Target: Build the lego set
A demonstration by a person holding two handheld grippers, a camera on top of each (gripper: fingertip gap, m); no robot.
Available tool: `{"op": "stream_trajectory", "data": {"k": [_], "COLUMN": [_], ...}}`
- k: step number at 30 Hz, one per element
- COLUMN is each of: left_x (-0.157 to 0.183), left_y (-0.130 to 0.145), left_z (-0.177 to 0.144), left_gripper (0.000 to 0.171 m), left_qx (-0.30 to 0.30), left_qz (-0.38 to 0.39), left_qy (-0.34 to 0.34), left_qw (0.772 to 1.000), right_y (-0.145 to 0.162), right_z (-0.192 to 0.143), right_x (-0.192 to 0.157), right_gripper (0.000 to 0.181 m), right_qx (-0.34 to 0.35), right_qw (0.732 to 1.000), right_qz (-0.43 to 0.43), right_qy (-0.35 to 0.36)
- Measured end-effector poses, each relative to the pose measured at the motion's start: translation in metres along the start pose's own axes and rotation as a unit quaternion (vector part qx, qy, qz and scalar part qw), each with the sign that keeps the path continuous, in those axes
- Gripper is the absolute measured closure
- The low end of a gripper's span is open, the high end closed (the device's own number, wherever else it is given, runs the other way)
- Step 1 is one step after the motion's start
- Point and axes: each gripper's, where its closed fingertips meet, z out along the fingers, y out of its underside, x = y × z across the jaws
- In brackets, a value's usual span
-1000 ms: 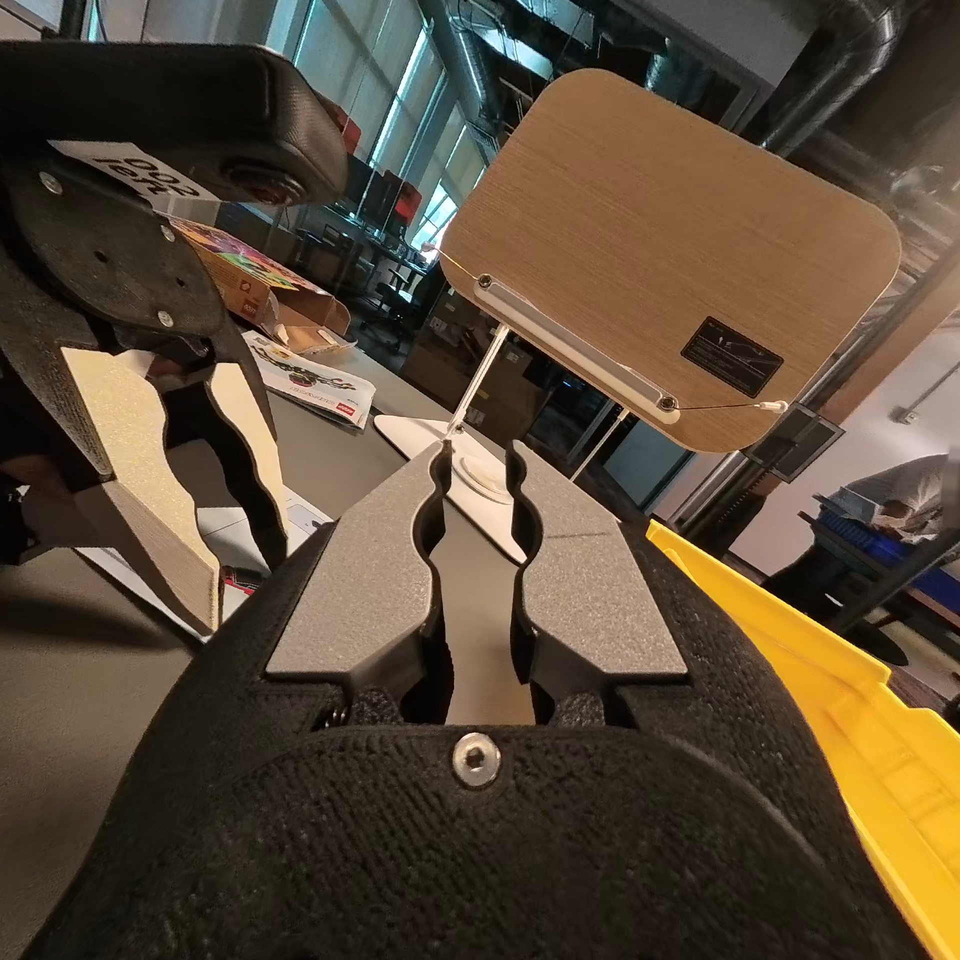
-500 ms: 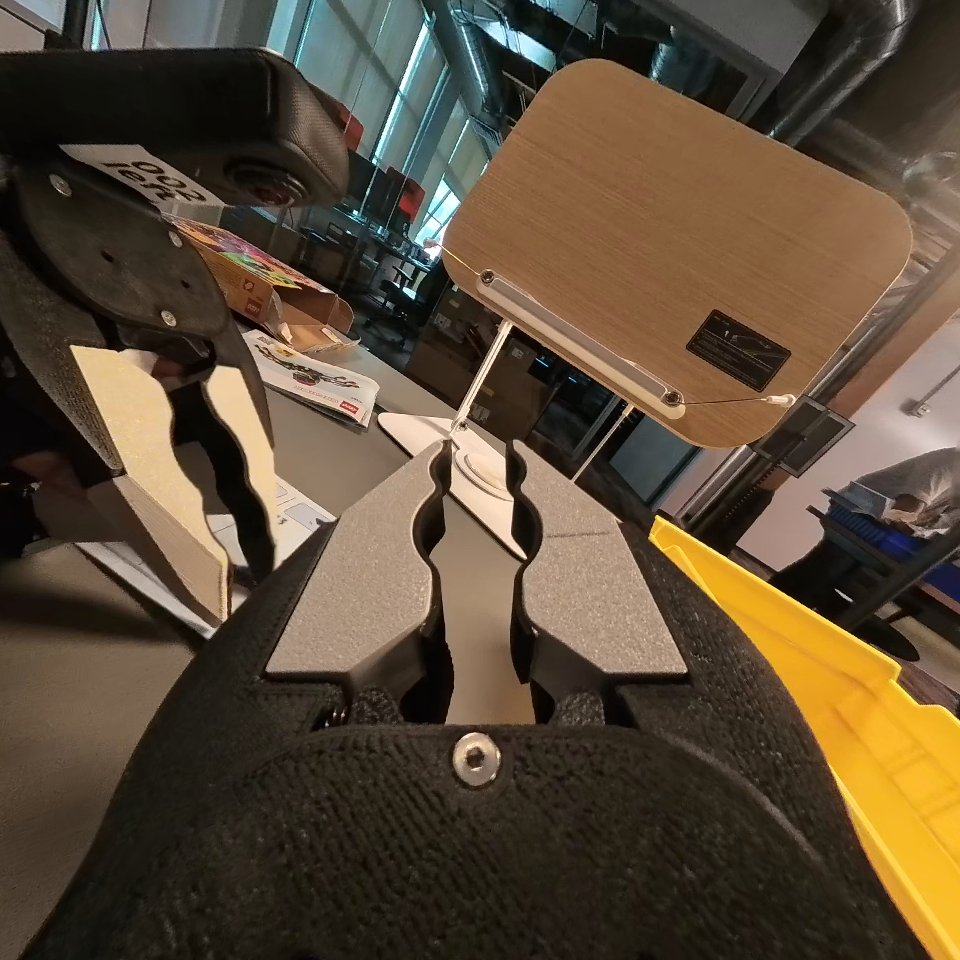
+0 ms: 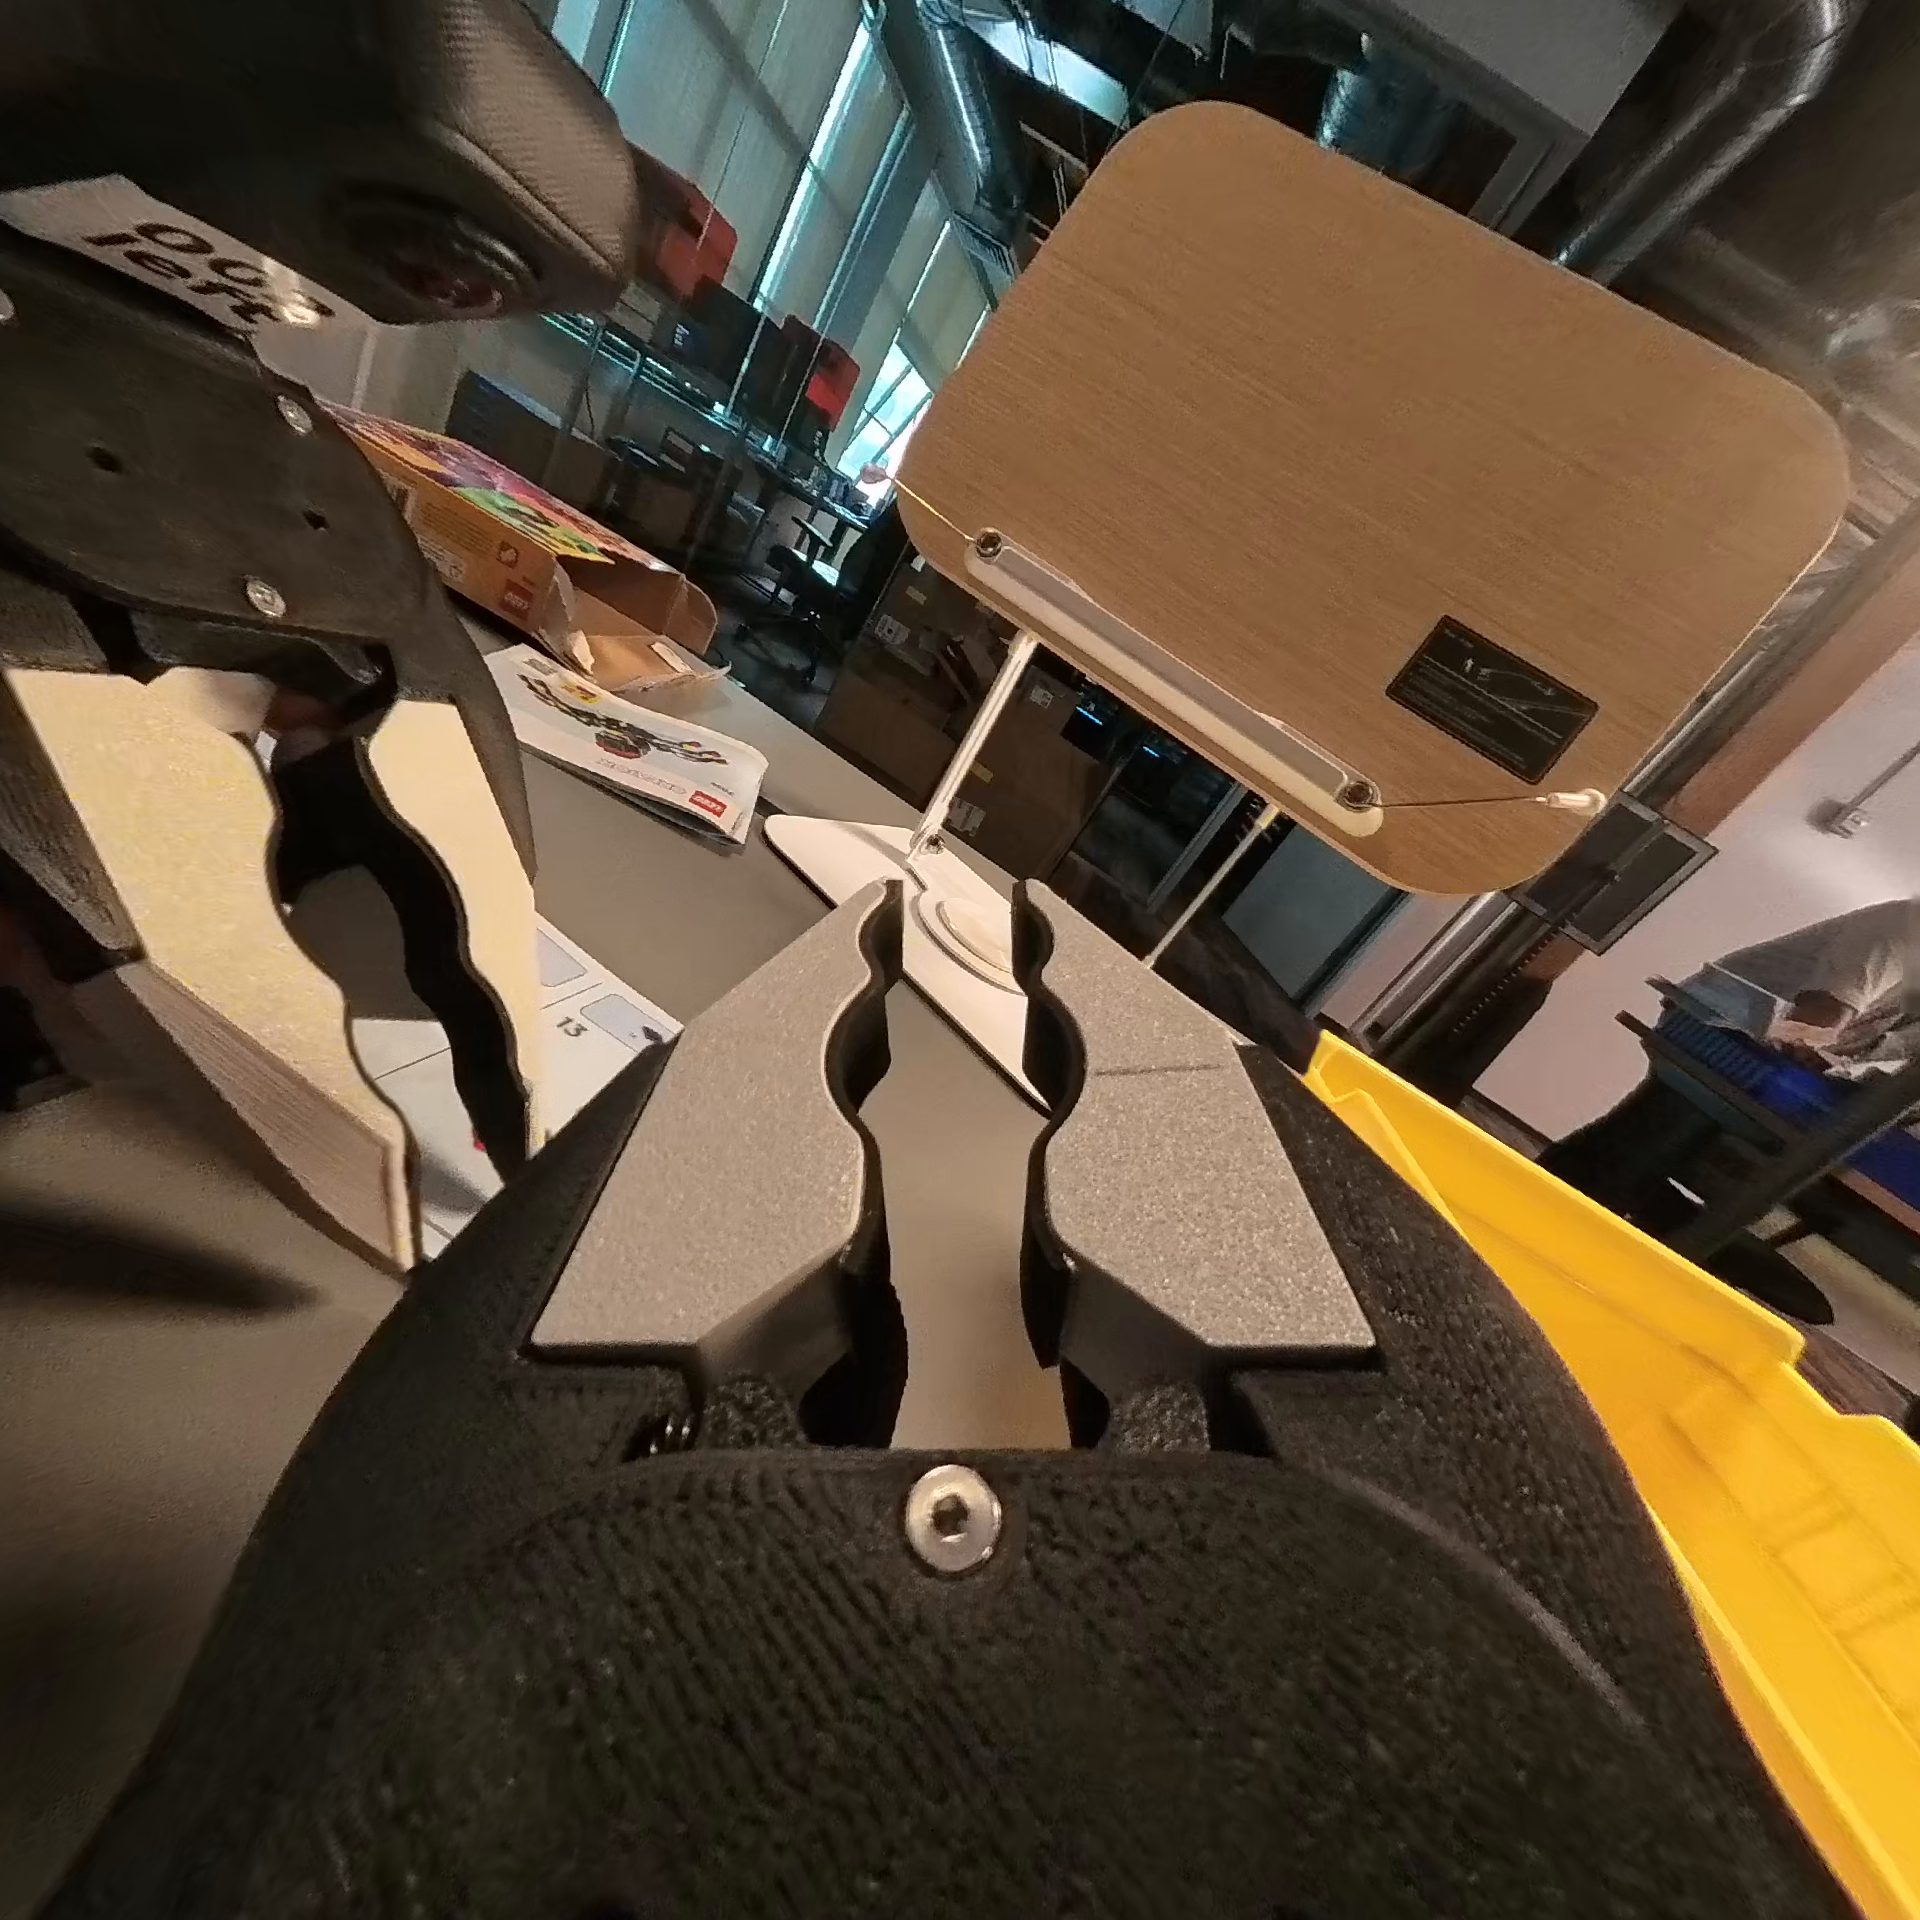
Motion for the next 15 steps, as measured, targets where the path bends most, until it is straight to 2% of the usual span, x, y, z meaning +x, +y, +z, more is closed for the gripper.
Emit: {"op": "stream_trajectory", "data": {"k": [6, 9, 13, 15], "left_x": [0.0005, -0.0010, -0.0052, -0.0079], "left_y": [-0.0001, -0.0004, -0.0014, -0.0039], "left_z": [-0.0002, -0.0006, -0.0018, -0.0033], "left_gripper": [0.158, 0.171, 0.171, 0.161], "left_qx": [0.000, 0.002, 0.006, 0.009], "left_qz": [-0.002, -0.006, 0.003, 0.018], "left_qy": [0.003, -0.002, -0.032, -0.060], "left_qw": [1.000, 1.000, 0.999, 0.998], "right_y": [-0.0002, -0.0006, 0.0015, 0.0029], "right_z": [0.0005, -0.0002, 0.0011, 0.0014], "right_x": [-0.0007, -0.0004, -0.0002, 0.0005], "right_gripper": [0.162, 0.162, 0.162, 0.162], "right_qx": [-0.008, -0.011, -0.018, -0.020], "right_qw": [1.000, 0.999, 0.999, 0.999], "right_qz": [-0.018, -0.036, -0.045, -0.045], "right_qy": [0.003, 0.006, 0.008, 0.010]}}
